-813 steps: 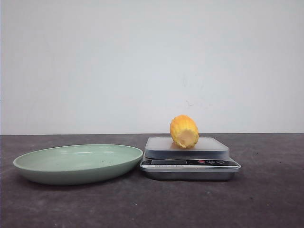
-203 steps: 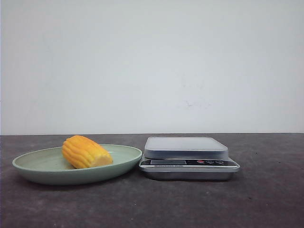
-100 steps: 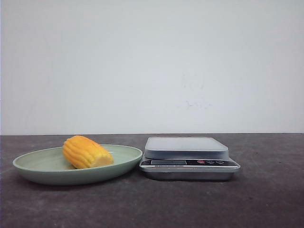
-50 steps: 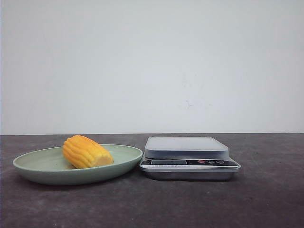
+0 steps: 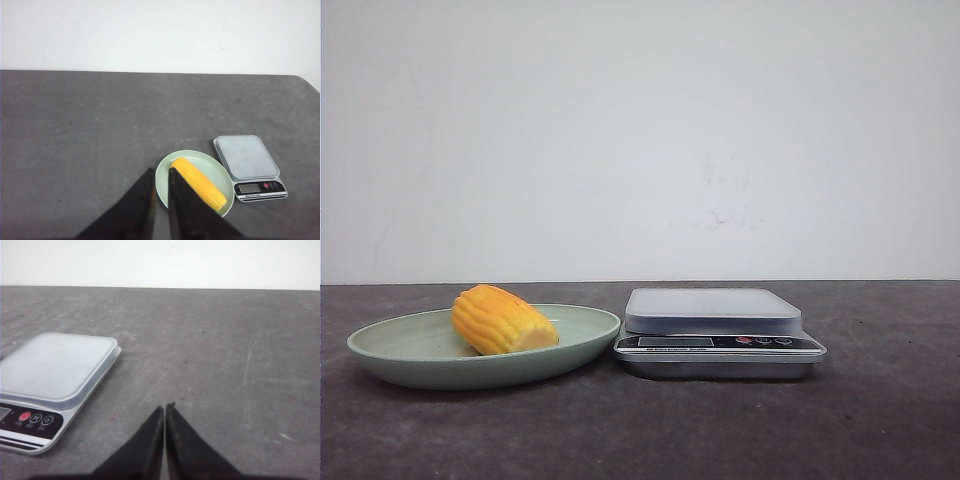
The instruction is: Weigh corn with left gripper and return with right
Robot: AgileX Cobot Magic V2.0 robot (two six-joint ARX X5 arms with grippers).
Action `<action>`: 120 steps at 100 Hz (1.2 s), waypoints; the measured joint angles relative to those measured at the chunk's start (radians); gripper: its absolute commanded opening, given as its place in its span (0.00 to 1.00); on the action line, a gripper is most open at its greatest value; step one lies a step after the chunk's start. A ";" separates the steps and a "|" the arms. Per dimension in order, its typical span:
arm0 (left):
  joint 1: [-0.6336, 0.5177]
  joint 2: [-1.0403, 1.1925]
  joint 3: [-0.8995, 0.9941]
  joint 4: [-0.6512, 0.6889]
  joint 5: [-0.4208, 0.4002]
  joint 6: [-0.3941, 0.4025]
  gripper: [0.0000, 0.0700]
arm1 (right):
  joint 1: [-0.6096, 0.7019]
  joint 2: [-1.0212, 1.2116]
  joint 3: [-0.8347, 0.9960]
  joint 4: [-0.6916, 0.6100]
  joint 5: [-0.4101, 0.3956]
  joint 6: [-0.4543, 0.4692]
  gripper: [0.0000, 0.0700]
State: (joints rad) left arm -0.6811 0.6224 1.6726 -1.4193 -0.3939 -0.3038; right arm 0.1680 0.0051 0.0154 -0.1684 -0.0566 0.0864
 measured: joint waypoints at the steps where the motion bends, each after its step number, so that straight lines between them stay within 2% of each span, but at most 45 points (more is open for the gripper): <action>1: 0.000 0.000 0.000 0.000 0.000 0.000 0.01 | 0.000 0.000 0.000 0.000 0.000 0.000 0.00; 22: 0.000 0.000 0.000 0.000 0.000 0.003 0.01 | 0.000 0.000 0.000 0.000 0.000 0.000 0.00; 39: 0.000 0.000 0.000 0.000 -0.001 0.095 0.01 | 0.000 0.000 0.000 0.000 0.000 0.000 0.00; 68: 0.022 0.000 0.000 0.025 -0.001 0.129 0.01 | 0.000 0.000 0.000 0.000 0.000 0.000 0.00; 77: 0.047 0.000 -0.005 0.186 0.010 0.154 0.01 | 0.000 0.000 0.000 0.000 0.000 0.000 0.00; 86: 0.088 -0.009 -0.045 0.375 0.068 0.219 0.01 | 0.000 0.000 0.000 0.000 0.000 0.000 0.00; 103: 0.195 -0.052 -0.226 0.794 0.231 0.363 0.01 | 0.000 0.000 0.000 0.000 0.000 0.000 0.00; 113: 0.252 -0.089 -0.367 1.025 0.335 0.391 0.01 | 0.000 0.000 0.000 0.000 0.000 0.000 0.00; 120: 0.287 -0.121 -0.475 1.136 0.406 0.393 0.01 | 0.000 0.000 0.000 0.000 0.000 0.000 0.00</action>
State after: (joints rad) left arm -0.3939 0.5014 1.1980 -0.2832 0.0120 0.0895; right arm 0.1680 0.0051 0.0154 -0.1684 -0.0566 0.0864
